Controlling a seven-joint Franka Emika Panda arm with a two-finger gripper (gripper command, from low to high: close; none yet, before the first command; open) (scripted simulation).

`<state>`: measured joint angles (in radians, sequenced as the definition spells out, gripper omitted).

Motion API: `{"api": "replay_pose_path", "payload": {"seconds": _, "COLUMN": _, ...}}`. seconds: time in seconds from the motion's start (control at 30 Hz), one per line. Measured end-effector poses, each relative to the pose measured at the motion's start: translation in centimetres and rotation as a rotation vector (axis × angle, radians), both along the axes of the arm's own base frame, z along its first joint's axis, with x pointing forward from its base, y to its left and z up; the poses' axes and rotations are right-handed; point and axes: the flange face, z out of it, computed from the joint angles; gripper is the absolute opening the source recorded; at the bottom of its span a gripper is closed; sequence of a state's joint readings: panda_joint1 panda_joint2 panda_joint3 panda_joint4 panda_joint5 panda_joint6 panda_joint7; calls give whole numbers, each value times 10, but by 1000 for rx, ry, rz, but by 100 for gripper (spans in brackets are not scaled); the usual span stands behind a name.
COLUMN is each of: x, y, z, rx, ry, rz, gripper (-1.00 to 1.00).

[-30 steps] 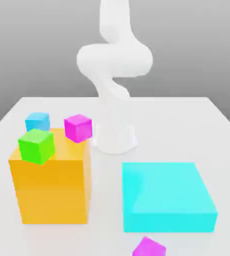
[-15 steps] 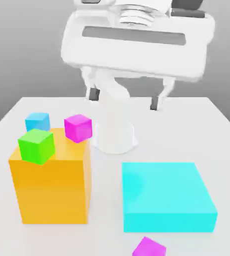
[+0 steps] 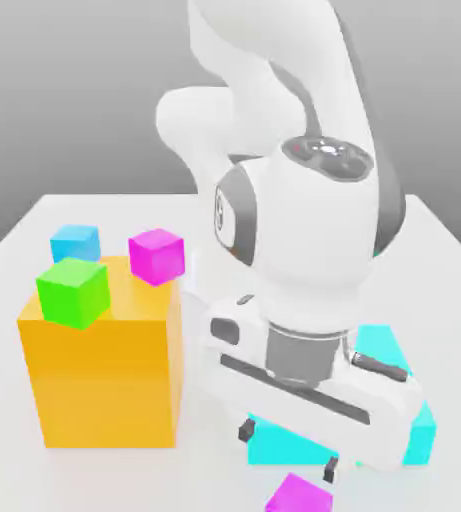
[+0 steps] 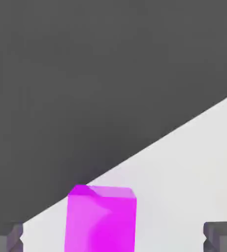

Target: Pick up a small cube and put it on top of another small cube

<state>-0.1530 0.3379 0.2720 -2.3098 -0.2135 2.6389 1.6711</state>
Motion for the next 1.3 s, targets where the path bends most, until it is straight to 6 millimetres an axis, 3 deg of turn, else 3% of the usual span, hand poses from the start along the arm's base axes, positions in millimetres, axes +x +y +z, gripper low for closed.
{"api": "replay_pose_path", "payload": {"seconds": 0.13, "x": -1, "y": 3, "z": -59, "rx": 12, "ry": 12, "rz": -12, "gripper": 0}}
{"api": "replay_pose_path", "payload": {"seconds": 0.17, "x": -2, "y": 3, "z": -67, "rx": 12, "ry": 13, "rz": -12, "gripper": -100}}
{"api": "replay_pose_path", "payload": {"seconds": 0.37, "x": -2, "y": 3, "z": -71, "rx": 13, "ry": 11, "rz": -12, "gripper": -100}}
{"api": "replay_pose_path", "payload": {"seconds": 0.43, "x": -1, "y": 3, "z": -54, "rx": 14, "ry": 10, "rz": -14, "gripper": -100}}
{"api": "replay_pose_path", "payload": {"seconds": 0.53, "x": -2, "y": 2, "z": -14, "rx": 11, "ry": 11, "rz": -12, "gripper": -100}}
{"api": "replay_pose_path", "payload": {"seconds": 0.8, "x": -26, "y": -60, "z": 60, "rx": -143, "ry": 46, "rz": 34, "gripper": -100}}
{"api": "replay_pose_path", "payload": {"seconds": 0.97, "x": -52, "y": -101, "z": 108, "rx": -197, "ry": 69, "rz": 37, "gripper": -100}}
{"api": "replay_pose_path", "payload": {"seconds": 1.3, "x": -127, "y": -145, "z": 198, "rx": -171, "ry": 80, "rz": 79, "gripper": -100}}
